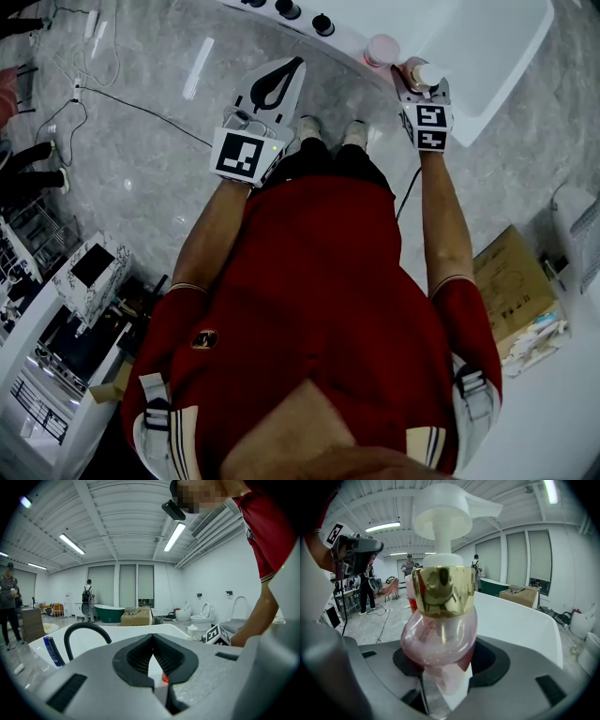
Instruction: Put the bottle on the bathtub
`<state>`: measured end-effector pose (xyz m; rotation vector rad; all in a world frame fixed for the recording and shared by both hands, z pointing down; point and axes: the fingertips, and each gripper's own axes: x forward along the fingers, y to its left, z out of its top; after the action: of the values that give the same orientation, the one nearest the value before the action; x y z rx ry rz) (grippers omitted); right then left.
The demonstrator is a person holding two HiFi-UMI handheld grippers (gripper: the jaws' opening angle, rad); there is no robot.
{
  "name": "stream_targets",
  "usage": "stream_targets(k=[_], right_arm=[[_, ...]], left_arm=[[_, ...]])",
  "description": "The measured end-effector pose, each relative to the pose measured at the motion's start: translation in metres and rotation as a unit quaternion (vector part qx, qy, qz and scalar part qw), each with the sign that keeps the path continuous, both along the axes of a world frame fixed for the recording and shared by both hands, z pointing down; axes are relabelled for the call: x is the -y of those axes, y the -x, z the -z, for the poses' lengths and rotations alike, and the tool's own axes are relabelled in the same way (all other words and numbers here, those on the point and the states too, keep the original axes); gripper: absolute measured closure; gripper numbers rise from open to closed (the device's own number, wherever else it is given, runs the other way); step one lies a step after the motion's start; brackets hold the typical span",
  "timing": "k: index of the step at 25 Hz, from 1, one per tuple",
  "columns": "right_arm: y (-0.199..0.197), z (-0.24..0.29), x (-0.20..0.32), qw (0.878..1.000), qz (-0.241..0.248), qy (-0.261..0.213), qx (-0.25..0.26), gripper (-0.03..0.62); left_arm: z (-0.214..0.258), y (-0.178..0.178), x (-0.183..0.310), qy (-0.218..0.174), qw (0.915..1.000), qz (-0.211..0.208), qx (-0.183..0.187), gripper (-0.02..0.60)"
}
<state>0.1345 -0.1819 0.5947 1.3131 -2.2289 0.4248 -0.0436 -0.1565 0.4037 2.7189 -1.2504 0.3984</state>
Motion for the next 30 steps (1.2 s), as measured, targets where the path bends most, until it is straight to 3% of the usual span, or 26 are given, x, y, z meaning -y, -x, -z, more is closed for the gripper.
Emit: stream_targets(k=[3, 9, 30], right_arm=[[-0.001, -0.001, 0.001, 1.0, -0.003, -0.001, -0.002, 0.367], [-0.001, -0.001, -0.003, 1.0, -0.008, 0.007, 0.003, 0.303], [-0.018, 0.046, -0.062, 0.999, -0.052, -0.015, 0.005, 0.298]], left_arm=[[0.0, -0.003, 0.001, -0.001, 1.0, -0.004, -0.003, 0.574], [-0.001, -0.008, -0.002, 0.002, 0.9999, -0.011, -0.003, 0.574], [0.011, -0.028, -0.03, -0.012, 0.9978, -0.053, -0.038, 0.574]])
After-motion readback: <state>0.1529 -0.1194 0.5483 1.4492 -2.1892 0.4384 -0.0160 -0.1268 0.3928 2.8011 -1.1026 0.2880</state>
